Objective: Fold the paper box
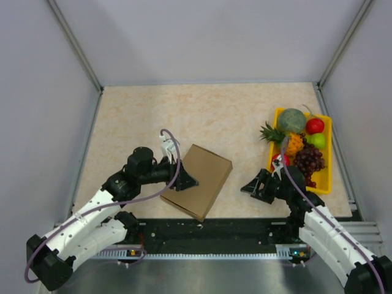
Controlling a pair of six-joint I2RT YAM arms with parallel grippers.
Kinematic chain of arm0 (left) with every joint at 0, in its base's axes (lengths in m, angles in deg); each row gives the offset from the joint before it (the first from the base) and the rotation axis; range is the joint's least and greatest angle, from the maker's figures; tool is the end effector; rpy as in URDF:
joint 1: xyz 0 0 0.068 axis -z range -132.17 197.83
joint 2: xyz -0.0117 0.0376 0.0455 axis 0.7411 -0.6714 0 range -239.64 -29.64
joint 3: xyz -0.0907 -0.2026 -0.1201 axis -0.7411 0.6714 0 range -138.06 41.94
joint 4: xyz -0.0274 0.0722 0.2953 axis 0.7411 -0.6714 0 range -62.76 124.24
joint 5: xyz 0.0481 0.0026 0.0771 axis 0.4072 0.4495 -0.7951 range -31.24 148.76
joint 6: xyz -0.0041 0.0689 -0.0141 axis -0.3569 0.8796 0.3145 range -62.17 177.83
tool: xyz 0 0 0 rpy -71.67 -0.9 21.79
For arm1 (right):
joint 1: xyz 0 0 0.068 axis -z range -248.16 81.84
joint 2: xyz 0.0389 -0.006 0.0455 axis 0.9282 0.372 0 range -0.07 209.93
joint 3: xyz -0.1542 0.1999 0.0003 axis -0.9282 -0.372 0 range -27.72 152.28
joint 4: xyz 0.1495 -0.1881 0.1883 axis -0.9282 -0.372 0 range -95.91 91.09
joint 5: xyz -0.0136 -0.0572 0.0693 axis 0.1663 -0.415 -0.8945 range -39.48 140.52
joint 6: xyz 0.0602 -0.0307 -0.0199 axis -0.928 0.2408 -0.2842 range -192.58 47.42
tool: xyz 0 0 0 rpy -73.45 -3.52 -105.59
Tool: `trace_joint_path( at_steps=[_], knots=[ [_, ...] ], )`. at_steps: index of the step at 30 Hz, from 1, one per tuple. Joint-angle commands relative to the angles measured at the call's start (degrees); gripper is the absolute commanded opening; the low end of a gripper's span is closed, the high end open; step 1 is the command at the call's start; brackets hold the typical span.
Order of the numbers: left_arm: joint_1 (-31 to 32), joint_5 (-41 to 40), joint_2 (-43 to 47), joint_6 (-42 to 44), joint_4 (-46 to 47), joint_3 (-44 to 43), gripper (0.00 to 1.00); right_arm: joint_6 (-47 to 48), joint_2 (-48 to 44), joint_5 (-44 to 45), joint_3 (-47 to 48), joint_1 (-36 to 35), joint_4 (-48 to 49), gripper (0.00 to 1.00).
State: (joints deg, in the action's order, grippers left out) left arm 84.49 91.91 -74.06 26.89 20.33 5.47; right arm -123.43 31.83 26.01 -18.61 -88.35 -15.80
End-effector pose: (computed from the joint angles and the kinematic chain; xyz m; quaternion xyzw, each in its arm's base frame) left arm 0.1872 -0.1786 0.2571 0.1992 0.7850 -0.4950 0.3147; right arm 0.1821 0.0924 0.1036 0.1469 0.8769 0.3977 0.2265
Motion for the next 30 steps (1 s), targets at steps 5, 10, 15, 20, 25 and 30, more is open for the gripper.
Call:
trace_joint_path(
  at_steps=[5, 10, 15, 20, 25, 30],
  knots=[
    [1.4, -17.2, -2.3, 0.5, -5.4, 0.9, 0.71, 8.1, 15.6, -5.1, 10.7, -4.4, 11.7, 0.68],
    [0.6, -33.8, -1.8, -8.3, -8.2, 2.5, 0.72, 8.7, 29.9, 0.8, 19.7, -12.2, 13.0, 0.71],
    [0.5, -29.9, 1.6, -13.2, -7.8, 6.2, 0.74, 7.1, 40.3, -5.0, 21.9, -13.3, 25.4, 0.7],
    [0.5, -32.5, 11.4, -22.6, -12.7, 11.9, 0.82, 4.7, 47.1, -3.6, 23.9, -14.4, 25.0, 0.7],
    [0.5, -31.7, 21.0, -31.2, -22.3, 12.4, 0.96, -5.9, 49.0, 3.0, 21.1, -14.4, 32.3, 0.68],
    [0.5, -24.6, 23.5, -45.9, -27.2, 15.6, 0.98, -13.3, 51.8, 8.0, 21.7, -14.4, 35.9, 0.66]
  ],
)
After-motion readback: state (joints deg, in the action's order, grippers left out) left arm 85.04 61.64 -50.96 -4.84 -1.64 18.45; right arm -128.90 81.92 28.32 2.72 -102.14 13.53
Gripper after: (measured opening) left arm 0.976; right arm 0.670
